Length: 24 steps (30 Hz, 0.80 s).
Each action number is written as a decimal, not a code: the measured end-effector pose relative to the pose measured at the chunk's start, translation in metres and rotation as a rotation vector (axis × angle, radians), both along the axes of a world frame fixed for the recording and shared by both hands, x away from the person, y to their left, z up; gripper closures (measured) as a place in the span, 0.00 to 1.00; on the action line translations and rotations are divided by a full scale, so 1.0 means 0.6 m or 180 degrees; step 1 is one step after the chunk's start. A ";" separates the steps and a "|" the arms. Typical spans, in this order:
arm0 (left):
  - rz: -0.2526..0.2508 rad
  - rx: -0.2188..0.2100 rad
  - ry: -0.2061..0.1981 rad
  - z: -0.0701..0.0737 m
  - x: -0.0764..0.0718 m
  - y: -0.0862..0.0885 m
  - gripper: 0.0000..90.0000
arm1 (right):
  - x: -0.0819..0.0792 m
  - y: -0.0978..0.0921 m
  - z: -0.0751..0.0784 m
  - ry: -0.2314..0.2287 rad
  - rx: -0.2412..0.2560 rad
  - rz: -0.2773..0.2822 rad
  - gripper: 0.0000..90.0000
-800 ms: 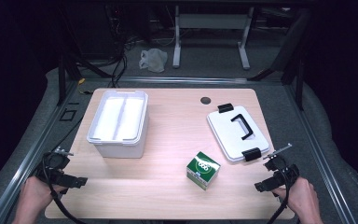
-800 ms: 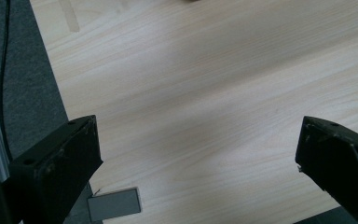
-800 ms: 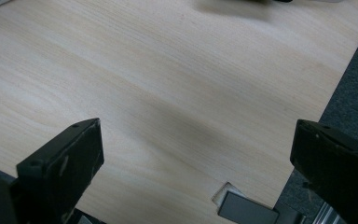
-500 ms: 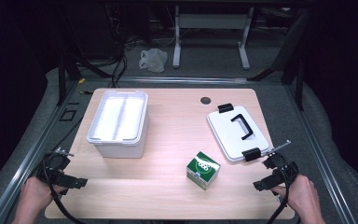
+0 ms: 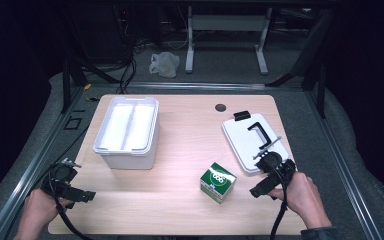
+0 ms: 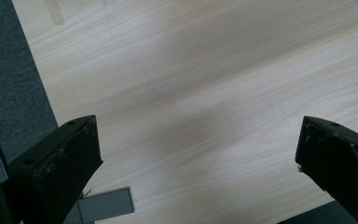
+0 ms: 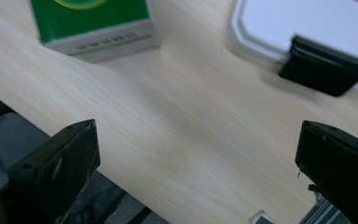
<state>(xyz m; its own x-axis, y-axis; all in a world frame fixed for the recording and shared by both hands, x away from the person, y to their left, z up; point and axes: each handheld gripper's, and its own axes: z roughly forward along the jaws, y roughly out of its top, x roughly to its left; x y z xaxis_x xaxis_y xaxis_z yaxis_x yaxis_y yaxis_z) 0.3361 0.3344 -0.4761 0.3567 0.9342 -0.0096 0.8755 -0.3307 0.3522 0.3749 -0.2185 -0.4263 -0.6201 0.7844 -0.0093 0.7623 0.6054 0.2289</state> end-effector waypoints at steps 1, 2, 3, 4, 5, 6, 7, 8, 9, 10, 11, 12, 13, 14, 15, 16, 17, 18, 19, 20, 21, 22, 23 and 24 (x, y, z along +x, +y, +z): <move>-0.0003 0.0000 0.0010 -0.001 0.000 0.000 0.00 | 0.004 0.010 0.004 -0.0006 -0.0028 0.0048 0.00; -0.0014 0.0003 0.0018 -0.002 0.001 0.000 0.00 | 0.008 0.021 0.008 0.0009 -0.0044 0.0092 0.00; -0.0014 0.0003 0.0018 -0.002 0.001 0.000 0.00 | 0.008 0.021 0.008 0.0009 -0.0044 0.0092 0.00; -0.0014 -0.0003 0.0018 -0.003 0.001 -0.001 0.00 | 0.017 0.042 0.011 0.0013 -0.0030 0.0197 0.00; -0.0012 -0.0002 0.0018 -0.004 0.001 0.000 0.00 | 0.022 0.053 0.012 0.0041 0.0000 0.0250 0.00; -0.0019 -0.0001 0.0024 -0.005 0.002 0.000 0.00 | 0.027 0.064 0.011 0.0054 0.0002 0.0287 0.00; -0.0002 -0.0003 0.0033 -0.006 0.003 0.000 0.00 | 0.032 0.075 0.009 0.0082 -0.0022 0.0341 0.00; -0.0010 0.0007 0.0036 -0.007 0.003 0.000 0.00 | 0.039 0.086 0.006 0.0114 -0.0037 0.0389 0.00; -0.0016 0.0006 0.0039 -0.007 0.003 -0.001 0.00 | 0.044 0.097 0.003 0.0156 -0.0052 0.0423 0.00; -0.0030 0.0006 0.0037 -0.006 0.003 -0.001 0.00 | 0.049 0.108 -0.001 0.0195 -0.0081 0.0467 0.00; -0.0030 0.0006 0.0037 -0.006 0.003 -0.001 0.00 | 0.049 0.108 -0.001 0.0195 -0.0081 0.0467 0.00; -0.0035 0.0007 0.0034 -0.006 0.003 -0.002 0.00 | 0.058 0.130 -0.009 0.0216 -0.0119 0.0532 0.00; -0.0031 0.0007 0.0033 -0.006 0.002 -0.002 0.00 | 0.061 0.140 -0.013 0.0233 -0.0150 0.0574 0.00; -0.0036 0.0004 0.0028 -0.006 0.002 -0.002 0.00 | 0.063 0.150 -0.016 0.0213 -0.0181 0.0581 0.00; -0.0034 0.0004 0.0028 -0.006 0.002 -0.003 0.00 | 0.065 0.159 -0.019 0.0220 -0.0189 0.0627 0.00; -0.0046 0.0010 0.0030 -0.006 0.002 -0.003 0.00 | 0.067 0.167 -0.023 0.0247 -0.0180 0.0639 0.00; -0.0051 0.0011 0.0033 -0.006 0.003 -0.003 0.00 | 0.069 0.174 -0.028 0.0246 -0.0215 0.0661 0.00; -0.0055 0.0010 0.0036 -0.007 0.002 -0.003 0.00 | 0.072 0.180 -0.033 0.0245 -0.0242 0.0680 0.00; -0.0056 0.0008 0.0035 -0.007 0.002 -0.002 0.00 | 0.074 0.184 -0.039 0.0270 -0.0247 0.0677 0.00; -0.0049 0.0002 0.0034 -0.007 0.002 -0.002 0.00 | 0.077 0.189 -0.046 0.0272 -0.0251 0.0686 0.00; -0.0044 -0.0002 0.0031 -0.007 0.002 -0.002 0.00 | 0.078 0.193 -0.053 0.0316 -0.0249 0.0683 0.00; -0.0043 -0.0007 0.0035 -0.007 0.003 -0.002 0.00 | 0.080 0.196 -0.060 0.0344 -0.0259 0.0689 0.00; -0.0042 0.0002 0.0031 -0.007 0.003 -0.002 0.00 | 0.081 0.199 -0.067 0.0354 -0.0280 0.0702 0.00; -0.0046 0.0000 0.0035 -0.008 0.003 -0.001 0.00 | 0.082 0.202 -0.074 0.0359 -0.0291 0.0713 0.00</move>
